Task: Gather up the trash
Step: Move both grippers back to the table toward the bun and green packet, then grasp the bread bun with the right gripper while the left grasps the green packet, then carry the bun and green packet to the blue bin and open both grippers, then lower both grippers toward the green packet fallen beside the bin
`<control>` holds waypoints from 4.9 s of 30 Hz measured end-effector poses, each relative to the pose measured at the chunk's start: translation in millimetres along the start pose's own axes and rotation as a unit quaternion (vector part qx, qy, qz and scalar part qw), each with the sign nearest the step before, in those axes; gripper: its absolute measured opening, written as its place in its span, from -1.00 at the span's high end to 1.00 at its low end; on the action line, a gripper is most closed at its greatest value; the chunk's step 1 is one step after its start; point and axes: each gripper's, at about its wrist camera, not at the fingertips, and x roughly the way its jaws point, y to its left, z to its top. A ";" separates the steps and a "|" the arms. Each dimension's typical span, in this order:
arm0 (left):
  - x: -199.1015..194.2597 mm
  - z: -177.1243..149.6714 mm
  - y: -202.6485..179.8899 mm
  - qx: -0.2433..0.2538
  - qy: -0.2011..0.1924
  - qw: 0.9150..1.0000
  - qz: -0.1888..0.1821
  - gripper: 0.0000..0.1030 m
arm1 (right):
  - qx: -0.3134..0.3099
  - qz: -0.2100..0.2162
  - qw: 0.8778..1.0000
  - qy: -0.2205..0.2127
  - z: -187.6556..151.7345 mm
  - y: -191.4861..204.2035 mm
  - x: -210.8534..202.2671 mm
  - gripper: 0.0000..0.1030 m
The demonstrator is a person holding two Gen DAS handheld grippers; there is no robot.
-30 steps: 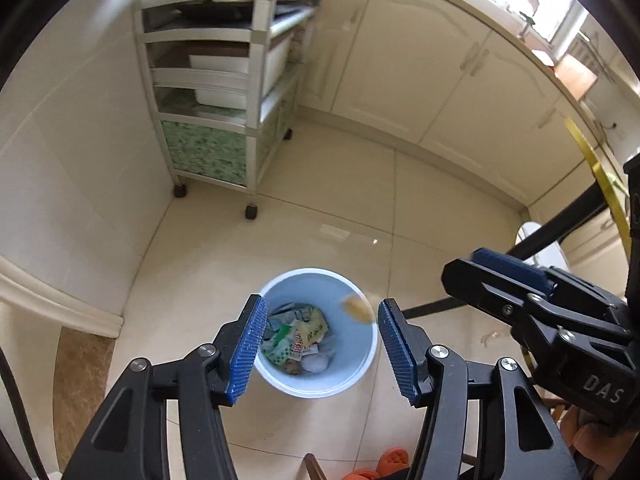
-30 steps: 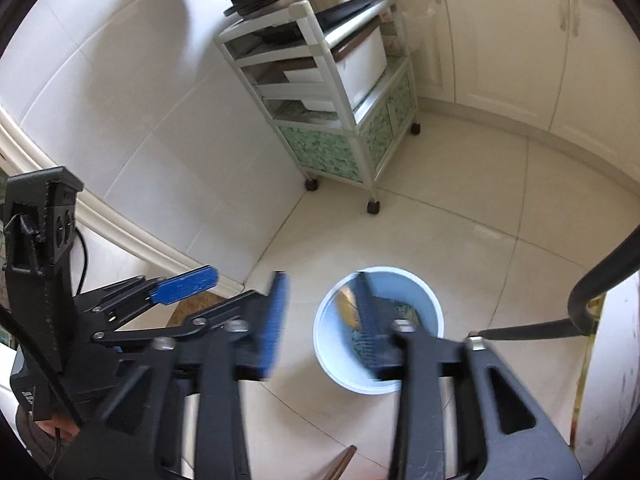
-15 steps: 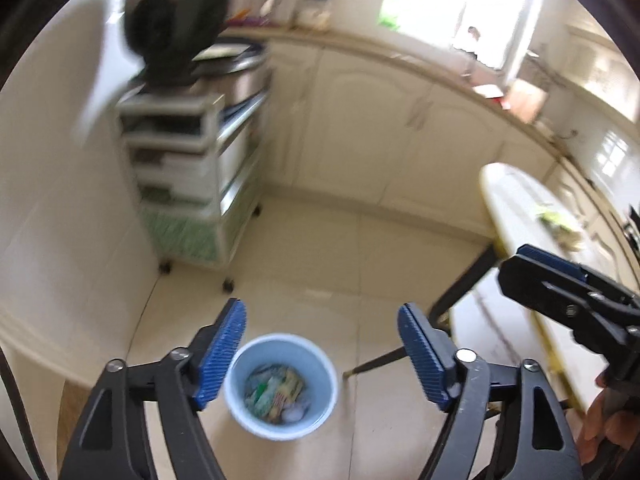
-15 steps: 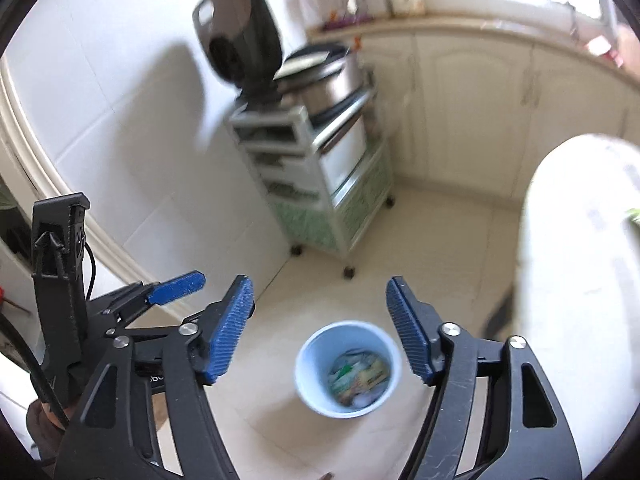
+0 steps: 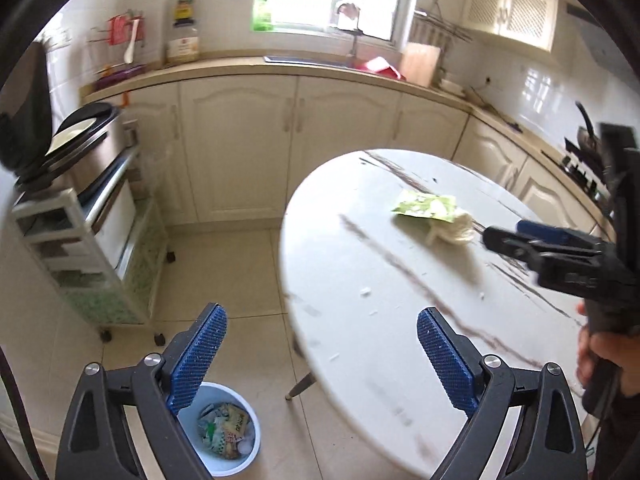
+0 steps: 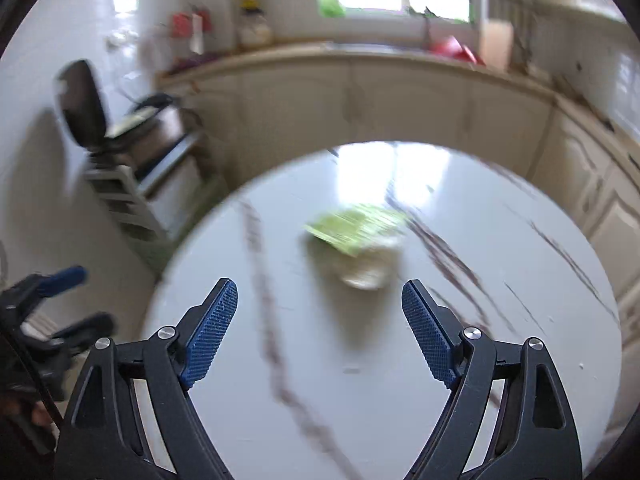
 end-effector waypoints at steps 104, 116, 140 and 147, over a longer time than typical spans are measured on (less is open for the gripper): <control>-31.5 -183.5 183.4 -0.047 0.057 0.995 0.072 0.62 | -0.116 0.234 0.960 0.095 -113.9 274.4 48.7 0.29; 8.1 -240.8 229.4 -0.108 0.130 0.980 0.104 -0.22 | -0.096 0.209 0.959 0.167 -130.4 274.4 153.3 0.28; 3.7 -193.2 225.1 -0.155 0.099 0.975 0.122 -0.44 | -0.113 0.165 0.974 0.104 -125.8 280.9 124.2 -0.23; -30.0 -207.2 210.1 -0.160 0.064 0.976 0.134 -0.76 | -0.114 0.164 0.975 0.092 -124.4 273.2 108.9 -0.55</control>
